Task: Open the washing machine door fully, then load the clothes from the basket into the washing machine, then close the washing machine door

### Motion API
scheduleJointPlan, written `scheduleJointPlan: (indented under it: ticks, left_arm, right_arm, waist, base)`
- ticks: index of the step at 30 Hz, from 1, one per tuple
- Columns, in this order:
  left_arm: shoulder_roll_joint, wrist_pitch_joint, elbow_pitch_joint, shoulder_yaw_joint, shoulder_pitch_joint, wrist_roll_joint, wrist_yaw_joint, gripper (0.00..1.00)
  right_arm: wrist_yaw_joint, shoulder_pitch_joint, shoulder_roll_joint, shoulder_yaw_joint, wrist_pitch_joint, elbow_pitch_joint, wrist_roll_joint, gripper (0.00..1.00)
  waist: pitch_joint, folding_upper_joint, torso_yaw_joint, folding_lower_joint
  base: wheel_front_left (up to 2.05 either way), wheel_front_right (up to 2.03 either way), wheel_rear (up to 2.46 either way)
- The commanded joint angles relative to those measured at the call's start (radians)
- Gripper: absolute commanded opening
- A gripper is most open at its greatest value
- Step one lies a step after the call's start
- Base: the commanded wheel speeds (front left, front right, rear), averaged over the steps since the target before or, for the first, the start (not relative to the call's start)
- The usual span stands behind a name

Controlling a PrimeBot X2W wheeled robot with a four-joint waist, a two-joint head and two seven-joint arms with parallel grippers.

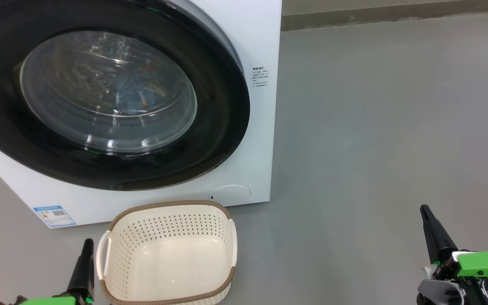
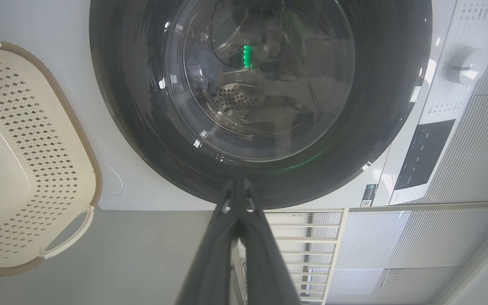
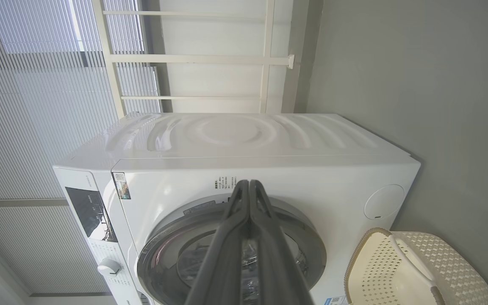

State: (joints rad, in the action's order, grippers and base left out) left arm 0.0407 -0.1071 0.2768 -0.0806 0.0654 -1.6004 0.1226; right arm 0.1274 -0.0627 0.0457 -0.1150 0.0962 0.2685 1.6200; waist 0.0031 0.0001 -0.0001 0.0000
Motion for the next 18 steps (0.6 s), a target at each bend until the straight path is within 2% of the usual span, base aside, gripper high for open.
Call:
scheduleJointPlan:
  ticks: [1, 18]
  left_arm:
    - [0.009, -0.006, -0.031, -0.033, 0.043, -0.008, 0.008, 0.0]
    - [0.009, -0.006, -0.031, -0.033, 0.043, -0.008, 0.008, 0.0]
  right_arm:
    - [0.003, -0.044, 0.015, 0.016, 0.005, -0.025, 0.001, 0.0]
    - [0.003, -0.044, 0.013, 0.013, 0.008, -0.024, -0.002, 0.0]
  waist:
    - [0.0, -0.0001, 0.0, 0.0]
    - [0.0, -0.0001, 0.0, 0.0]
  base:
    - [0.0, 0.0, 0.0]
    - [0.0, 0.0, 0.0]
